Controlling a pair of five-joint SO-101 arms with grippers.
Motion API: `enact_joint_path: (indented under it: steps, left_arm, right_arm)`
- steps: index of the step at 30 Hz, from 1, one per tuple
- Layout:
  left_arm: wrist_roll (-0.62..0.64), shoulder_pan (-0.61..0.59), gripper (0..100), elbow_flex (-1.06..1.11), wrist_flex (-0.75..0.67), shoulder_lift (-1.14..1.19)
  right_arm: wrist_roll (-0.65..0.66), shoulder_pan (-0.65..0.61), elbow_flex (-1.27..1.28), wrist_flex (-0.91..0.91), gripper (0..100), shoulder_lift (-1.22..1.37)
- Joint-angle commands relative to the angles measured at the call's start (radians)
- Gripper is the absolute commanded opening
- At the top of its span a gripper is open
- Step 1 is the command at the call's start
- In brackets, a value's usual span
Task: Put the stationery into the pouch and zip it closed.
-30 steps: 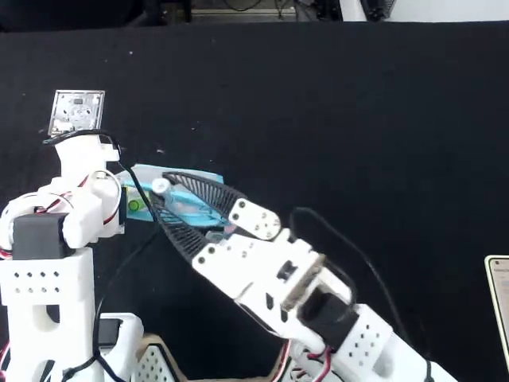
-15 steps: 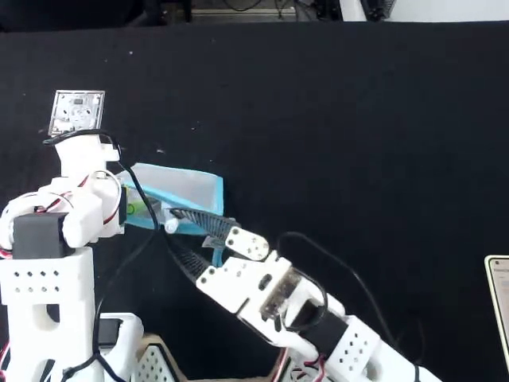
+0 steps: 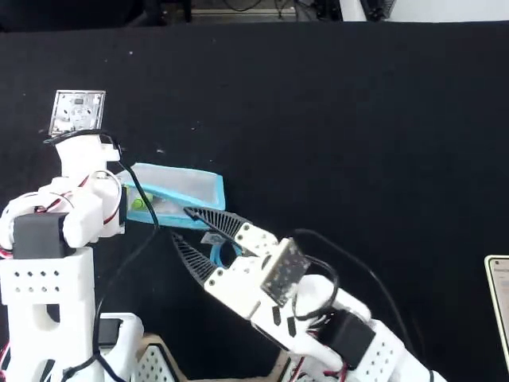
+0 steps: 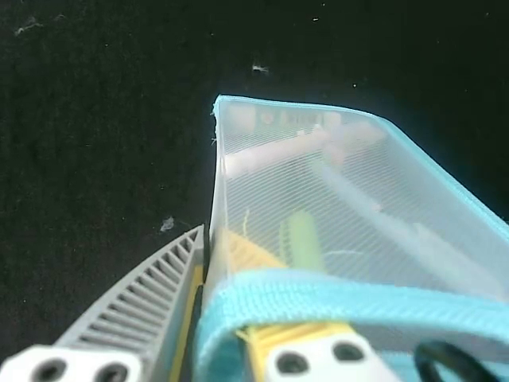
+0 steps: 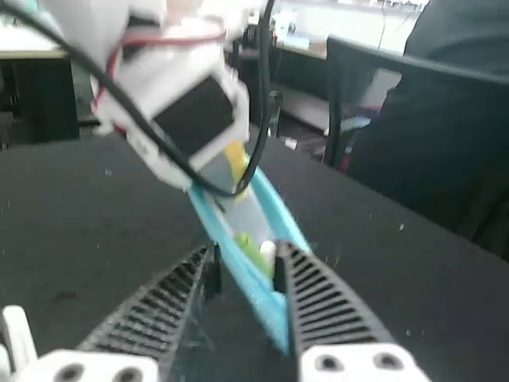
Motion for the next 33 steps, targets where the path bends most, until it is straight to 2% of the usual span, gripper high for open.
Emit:
enact_joint_path:
  steps: [1,5,9,13,16,20,23,28,33]
  left_arm:
    - [0.008,-0.005,3,-0.013,-0.015,-0.017]
    - [0.006,-0.005,3,-0.013,-0.015,-0.017]
    - [0.006,-0.005,3,-0.013,-0.015,-0.017]
    - [0.006,-0.005,3,-0.012,-0.015,-0.017]
    - [0.006,-0.005,3,-0.012,-0.015,-0.017]
    - [0.005,-0.013,3,-0.012,-0.020,-0.017]
    - [0.003,-0.013,3,-0.012,-0.021,-0.017]
    - [0.003,-0.110,3,0.001,-0.091,-0.017]
    - [0.005,-0.163,3,0.048,-0.170,-0.017]
  right_arm:
    - [-0.009,-0.005,-0.061,-0.041,2.6,-0.008]
    - [-0.011,0.040,-0.124,-0.020,4.4,-0.010]
    - [-0.015,0.109,-0.326,0.241,13.6,0.025]
    - [-0.009,0.232,-0.478,0.459,15.9,0.160]
    - [-0.009,0.316,-0.490,0.497,16.0,0.232]
    - [-0.009,0.365,-0.437,0.499,15.9,0.219]
    - [-0.005,0.336,-0.357,0.525,16.2,0.166]
    - [0.180,0.150,-0.246,0.578,16.3,0.111]
    - [0.143,0.137,-0.156,0.470,16.5,0.113]
